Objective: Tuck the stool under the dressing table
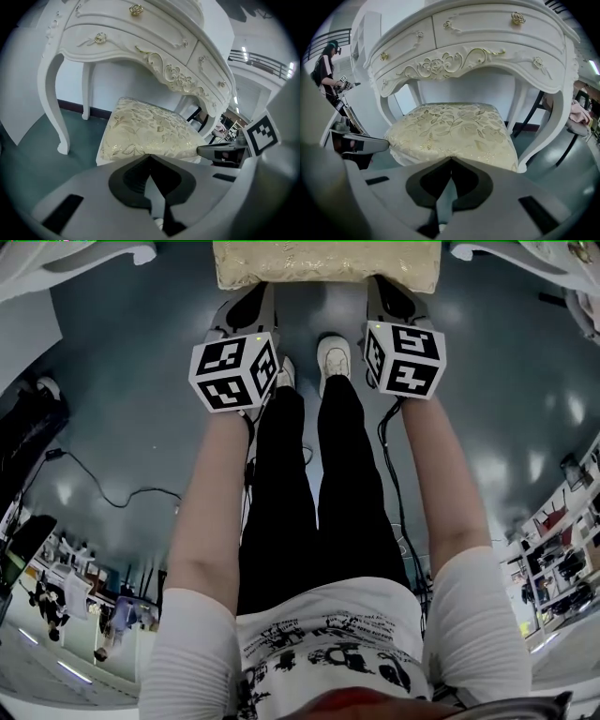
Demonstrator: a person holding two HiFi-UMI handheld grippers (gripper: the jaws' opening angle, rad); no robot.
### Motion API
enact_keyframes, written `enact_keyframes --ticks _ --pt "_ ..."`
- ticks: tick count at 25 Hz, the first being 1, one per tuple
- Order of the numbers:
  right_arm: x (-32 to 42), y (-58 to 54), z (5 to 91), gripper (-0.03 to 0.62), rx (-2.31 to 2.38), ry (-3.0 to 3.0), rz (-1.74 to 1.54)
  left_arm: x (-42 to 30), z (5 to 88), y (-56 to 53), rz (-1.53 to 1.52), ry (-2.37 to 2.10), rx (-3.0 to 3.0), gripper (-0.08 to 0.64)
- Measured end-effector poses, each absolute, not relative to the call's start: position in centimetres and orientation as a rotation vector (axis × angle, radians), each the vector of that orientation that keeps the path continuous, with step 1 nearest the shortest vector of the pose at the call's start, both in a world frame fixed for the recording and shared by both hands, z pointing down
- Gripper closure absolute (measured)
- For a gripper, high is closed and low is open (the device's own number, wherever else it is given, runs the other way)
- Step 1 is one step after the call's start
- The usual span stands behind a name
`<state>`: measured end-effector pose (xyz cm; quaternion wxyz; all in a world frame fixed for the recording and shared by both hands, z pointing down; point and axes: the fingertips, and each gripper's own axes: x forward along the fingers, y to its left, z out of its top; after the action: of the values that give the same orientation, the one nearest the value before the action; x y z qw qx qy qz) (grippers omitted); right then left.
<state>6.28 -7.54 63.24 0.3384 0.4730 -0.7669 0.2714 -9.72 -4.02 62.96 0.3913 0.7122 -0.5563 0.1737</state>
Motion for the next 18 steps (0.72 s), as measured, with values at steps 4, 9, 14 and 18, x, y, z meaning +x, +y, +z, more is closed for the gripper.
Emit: enact_keyframes --ticks 4,9,14,18 --pt "6.2 -9.4 63.5 0.575 1.231 -1.997 0.697 -9.3 62.6 -6.3 0.442 -1.415 1.854 0.540" --pt "5.7 -12.0 63.5 0.575 1.217 -2.027 0.692 -9.6 62.6 -8.7 0.475 -1.385 1.925 0.540" --pt "5.0 -14.2 63.2 0.575 1.218 -2.066 0.609 -10.0 62.5 -10.7 0.549 -1.356 2.015 0.540" --pt "4.5 -15.6 63.2 0.575 1.198 -2.077 0.584 -10.5 62.6 -12.3 0.613 -1.353 2.034 0.540"
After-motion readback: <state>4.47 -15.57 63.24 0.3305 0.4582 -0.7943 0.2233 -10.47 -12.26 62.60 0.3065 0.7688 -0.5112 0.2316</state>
